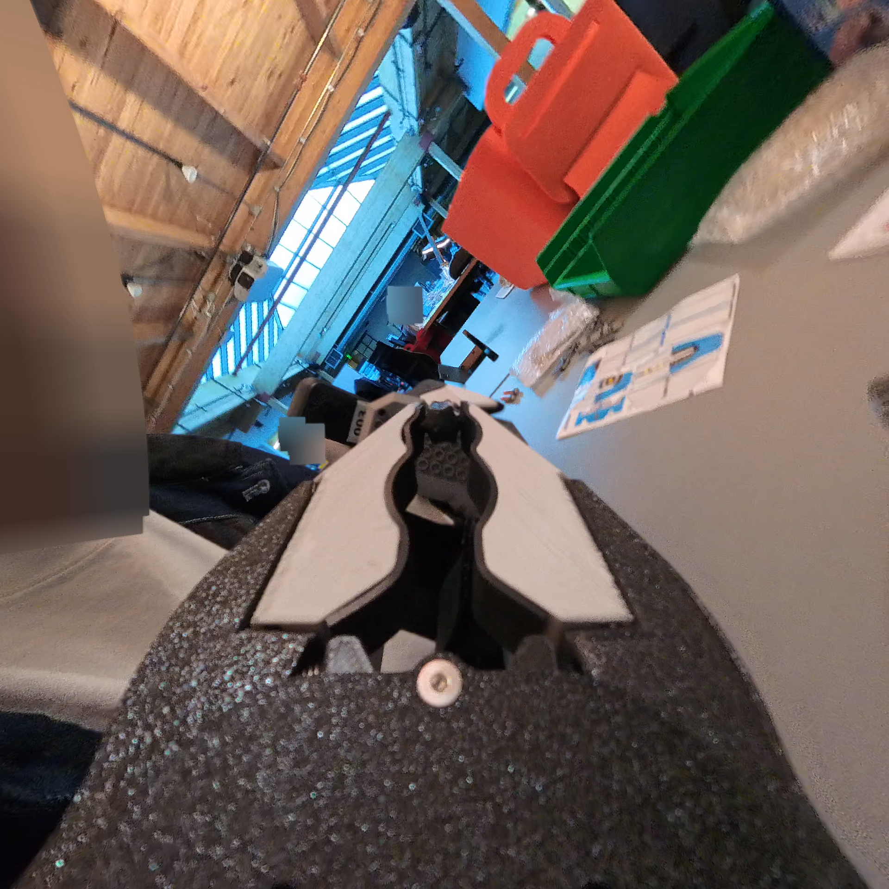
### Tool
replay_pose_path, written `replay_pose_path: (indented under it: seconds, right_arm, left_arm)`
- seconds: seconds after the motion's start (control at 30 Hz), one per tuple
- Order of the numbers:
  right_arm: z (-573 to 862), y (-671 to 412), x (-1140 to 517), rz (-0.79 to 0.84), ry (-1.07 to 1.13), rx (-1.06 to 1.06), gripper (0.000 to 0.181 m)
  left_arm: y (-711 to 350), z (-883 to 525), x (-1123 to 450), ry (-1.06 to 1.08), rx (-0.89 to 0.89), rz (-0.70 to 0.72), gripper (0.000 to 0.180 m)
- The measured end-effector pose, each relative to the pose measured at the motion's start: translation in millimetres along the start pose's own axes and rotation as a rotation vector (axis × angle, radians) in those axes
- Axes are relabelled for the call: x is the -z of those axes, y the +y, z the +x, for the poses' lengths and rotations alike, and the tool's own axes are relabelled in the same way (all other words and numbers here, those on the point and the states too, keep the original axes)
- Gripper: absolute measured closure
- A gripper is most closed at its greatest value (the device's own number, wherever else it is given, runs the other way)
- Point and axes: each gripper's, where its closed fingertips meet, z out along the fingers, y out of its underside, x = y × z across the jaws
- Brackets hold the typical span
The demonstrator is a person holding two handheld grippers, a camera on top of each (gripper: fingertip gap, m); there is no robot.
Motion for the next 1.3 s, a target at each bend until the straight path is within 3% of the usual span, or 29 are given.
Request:
replay_pose_path:
  seconds: [0.17, 1.3]
  right_arm:
    - [7.0, 20.2, 12.7, 0.044, -0.011, -0.121, 0.168]
    - [0.0, 14.9, 8.9, -0.015, 0.034, -0.018, 0.168]
  left_arm:
    - [-1.4, 5.4, -2.5, 0.021, 0.042, 0.026, 0.110]
    - [-2.2, 9.4, -1.9, 0.054, 0.050, 0.024, 0.111]
